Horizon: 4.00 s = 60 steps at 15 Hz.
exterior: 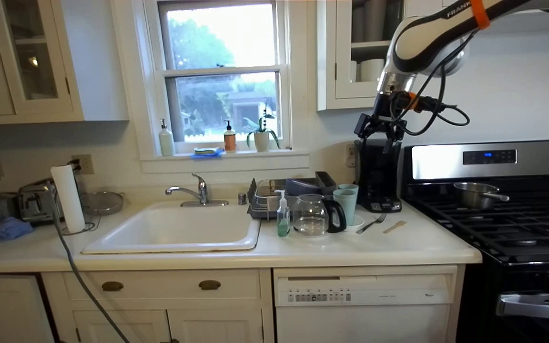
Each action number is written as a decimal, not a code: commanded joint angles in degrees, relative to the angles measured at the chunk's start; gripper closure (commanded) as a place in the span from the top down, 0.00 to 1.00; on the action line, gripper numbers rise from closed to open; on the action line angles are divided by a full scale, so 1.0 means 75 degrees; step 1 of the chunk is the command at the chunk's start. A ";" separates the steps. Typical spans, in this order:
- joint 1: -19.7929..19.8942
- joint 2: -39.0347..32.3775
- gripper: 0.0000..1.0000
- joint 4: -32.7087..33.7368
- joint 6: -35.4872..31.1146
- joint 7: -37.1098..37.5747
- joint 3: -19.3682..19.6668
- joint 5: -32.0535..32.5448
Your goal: Remove the stacked cups from the white bowl then unstack them.
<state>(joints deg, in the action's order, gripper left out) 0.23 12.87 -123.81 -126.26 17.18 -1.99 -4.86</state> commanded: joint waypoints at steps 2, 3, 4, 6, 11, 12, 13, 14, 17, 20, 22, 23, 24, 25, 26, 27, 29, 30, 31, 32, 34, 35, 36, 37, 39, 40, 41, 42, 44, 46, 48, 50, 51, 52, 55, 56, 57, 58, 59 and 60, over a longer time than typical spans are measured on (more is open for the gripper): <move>0.0290 -0.1056 1.00 0.0370 -0.0877 0.1477 0.0063 -0.0041; 0.0326 -0.1220 1.00 0.0400 -0.1111 0.1837 0.0086 0.0011; 0.0350 -0.1380 1.00 0.0460 -0.1271 0.2216 0.0103 0.0051; 0.0375 -0.1716 1.00 0.0549 -0.1681 0.3071 0.0154 0.0275; 0.0262 -0.1811 1.00 0.0350 -0.1989 0.3249 0.0304 0.0486; 0.0260 -0.1807 1.00 0.0350 -0.1987 0.3237 0.0303 0.0486; 0.0260 -0.1787 1.00 0.0350 -0.1985 0.3235 0.0301 0.0486; 0.0262 -0.1770 1.00 0.0351 -0.1983 0.3232 0.0300 0.0486; 0.0286 -0.2394 1.00 0.0743 -0.2299 0.3358 0.0344 0.0370; 0.0256 -0.2959 1.00 0.1062 -0.2490 0.3581 0.0479 0.0409; 0.0223 -0.3356 1.00 0.1331 -0.2549 0.3646 0.0580 0.0313; 0.0194 -0.3549 1.00 0.1448 -0.2627 0.3740 0.0640 0.0330; 0.0169 -0.3747 1.00 0.1590 -0.2666 0.3803 0.0689 0.0321; 0.0135 -0.3904 1.00 0.1704 -0.2730 0.3889 0.0738 0.0327; 0.0117 -0.4052 0.97 0.1831 -0.2723 0.3945 0.0770 0.0270; 0.0093 -0.4185 0.90 0.1953 -0.2697 0.4012 0.0804 0.0237; 0.0051 -0.4415 0.81 0.2154 -0.2757 0.4067 0.0846 0.0137; 0.0056 -0.4499 0.71 0.2260 -0.2682 0.4050 0.0832 0.0043; 0.0035 -0.4582 0.67 0.2344 -0.2695 0.4119 0.0859 0.0034; 0.0023 -0.4655 0.64 0.2410 -0.2712 0.4152 0.0873 0.0008; 0.0006 -0.4769 0.58 0.2543 -0.2663 0.4213 0.0898 -0.0056; -0.0017 -0.4816 0.57 0.2591 -0.2658 0.4254 0.0929 -0.0046; -0.0033 -0.4851 0.51 0.2632 -0.2657 0.4295 0.0956 -0.0034; -0.0043 -0.4883 0.47 0.2666 -0.2631 0.4325 0.0975 -0.0025; -0.0056 -0.4897 0.28 0.2681 -0.2609 0.4384 0.1010 -0.0004; -0.0074 -0.4868 0.21 0.2663 -0.2578 0.4424 0.1034 0.0021; -0.0081 -0.4827 0.15 0.2638 -0.2549 0.4444 0.1045 0.0018; -0.0089 -0.4754 0.06 0.2592 -0.2489 0.4452 0.1050 0.0016; -0.0072 -0.4613 0.02 0.2507 -0.2310 0.4412 0.1011 -0.0058; -0.0056 -0.4504 0.00 0.2456 -0.2059 0.4376 0.0978 -0.0109; -0.0061 -0.4393 0.03 0.2404 -0.1841 0.4367 0.0972 -0.0122; -0.0060 -0.4248 0.03 0.2338 -0.1700 0.4361 0.0967 -0.0134; -0.0073 -0.4149 0.03 0.2291 -0.1672 0.4376 0.0978 -0.0100; -0.0075 -0.4062 0.03 0.2266 -0.1646 0.4381 0.0973 -0.0100; -0.0090 -0.3688 0.02 0.2175 -0.1617 0.4367 0.0958 -0.0058; -0.0093 -0.3581 0.02 0.2161 -0.1592 0.4376 0.0963 -0.0030; -0.0106 -0.3434 0.02 0.2114 -0.1567 0.4422 0.1002 0.0079; -0.0114 -0.3314 0.02 0.2075 -0.1563 0.4492 0.1055 0.0219; -0.0112 -0.3144 0.02 0.1984 -0.1594 0.4602 0.1155 0.0458; -0.0067 -0.2983 0.02 0.1893 -0.1622 0.4641 0.1224 0.0597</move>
<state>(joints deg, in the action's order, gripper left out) 0.12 -14.39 -106.35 -138.75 49.63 5.29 -3.52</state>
